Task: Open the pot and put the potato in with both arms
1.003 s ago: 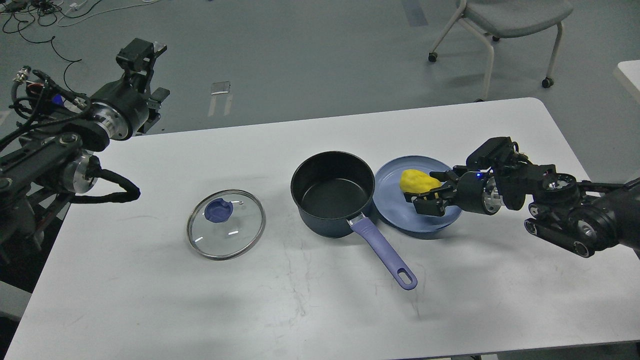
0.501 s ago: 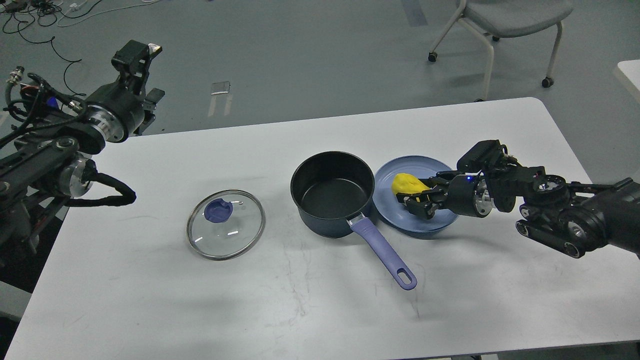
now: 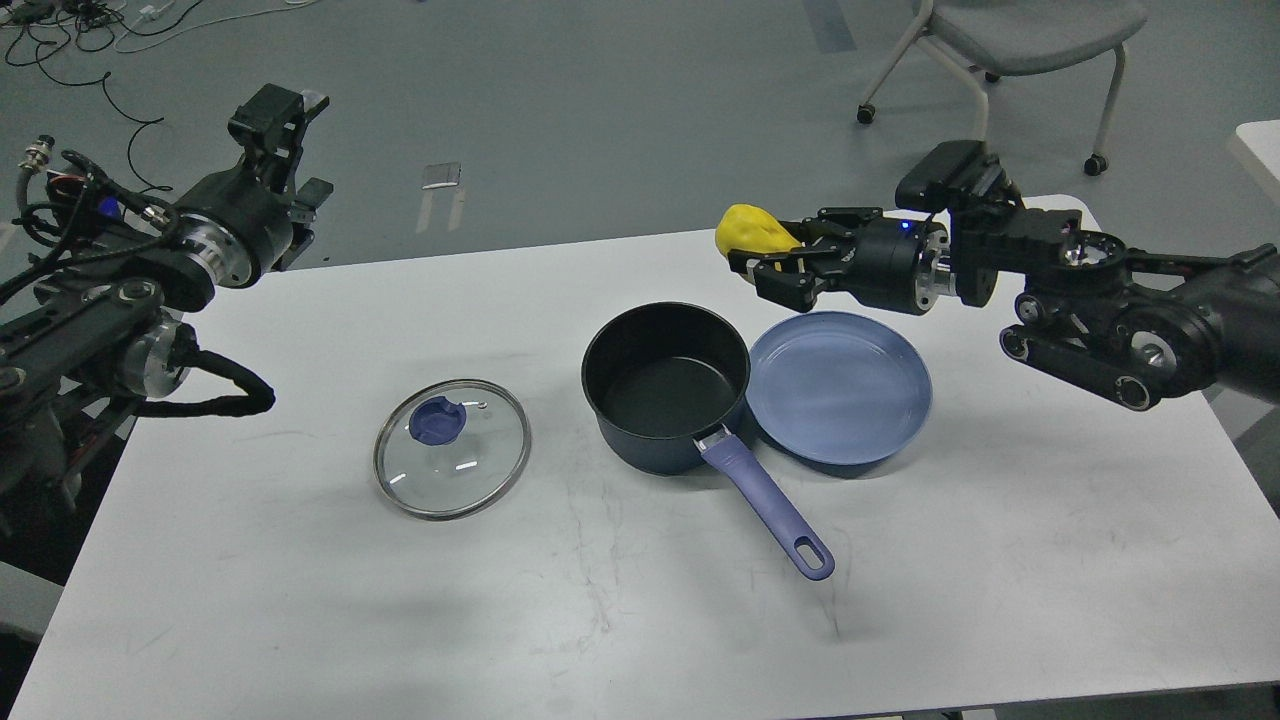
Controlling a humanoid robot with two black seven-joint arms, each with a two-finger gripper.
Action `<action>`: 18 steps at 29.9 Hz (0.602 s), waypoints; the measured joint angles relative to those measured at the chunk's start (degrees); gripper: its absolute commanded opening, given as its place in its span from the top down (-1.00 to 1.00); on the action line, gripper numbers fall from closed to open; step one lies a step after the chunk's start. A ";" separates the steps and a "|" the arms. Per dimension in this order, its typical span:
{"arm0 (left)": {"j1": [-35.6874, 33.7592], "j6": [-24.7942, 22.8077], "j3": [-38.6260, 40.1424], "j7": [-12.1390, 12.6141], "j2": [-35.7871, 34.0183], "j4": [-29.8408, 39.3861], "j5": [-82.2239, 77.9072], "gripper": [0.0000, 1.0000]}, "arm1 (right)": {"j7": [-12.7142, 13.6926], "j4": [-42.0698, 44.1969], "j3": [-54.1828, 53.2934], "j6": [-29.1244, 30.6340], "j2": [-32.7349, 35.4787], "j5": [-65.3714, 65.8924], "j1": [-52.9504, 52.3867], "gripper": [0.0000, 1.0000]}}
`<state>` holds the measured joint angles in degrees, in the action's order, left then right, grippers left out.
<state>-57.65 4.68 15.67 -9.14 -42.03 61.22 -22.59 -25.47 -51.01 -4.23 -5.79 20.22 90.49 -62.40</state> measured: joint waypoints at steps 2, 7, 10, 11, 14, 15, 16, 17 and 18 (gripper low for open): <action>0.00 0.05 0.06 0.00 0.09 0.02 0.00 -0.95 | -0.44 0.77 2.27 0.05 -2.28 -0.09 -0.06 -0.16; -0.04 0.07 0.32 0.17 0.11 0.06 0.00 -0.95 | -0.65 5.51 5.25 -0.41 -10.35 -0.32 1.99 -1.00; -0.04 -0.01 0.70 0.41 0.11 0.05 0.18 -0.95 | -0.30 6.53 5.37 -0.65 -11.51 -1.48 3.29 -1.00; -0.04 -0.03 0.80 0.46 0.11 0.06 0.26 -0.95 | -0.21 6.64 5.35 -0.67 -11.57 -2.11 3.39 -1.00; -0.05 -0.19 1.06 0.73 0.41 0.20 0.63 -0.95 | -0.13 6.76 4.00 -0.75 -11.51 -7.47 3.26 -1.00; -0.10 -0.28 1.19 1.13 0.67 0.22 0.82 -0.95 | -0.09 6.76 3.23 -0.77 -11.37 -9.58 3.10 -1.00; -0.14 -0.35 1.42 1.80 1.02 0.26 0.99 -0.95 | 0.00 6.76 2.16 -0.79 -11.19 -12.21 2.90 -1.00; -0.15 -0.41 1.70 2.61 1.33 0.34 1.12 -0.95 | 0.12 6.77 1.20 -0.83 -10.96 -14.54 2.71 -1.00; -0.15 -0.42 2.40 4.14 1.80 0.42 1.37 -0.95 | 0.29 6.76 0.41 -0.83 -10.73 -16.67 2.65 -1.00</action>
<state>-57.80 4.25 18.07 -5.00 -40.23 61.64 -21.22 -25.18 -44.24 -3.82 -6.63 9.49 73.82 -59.76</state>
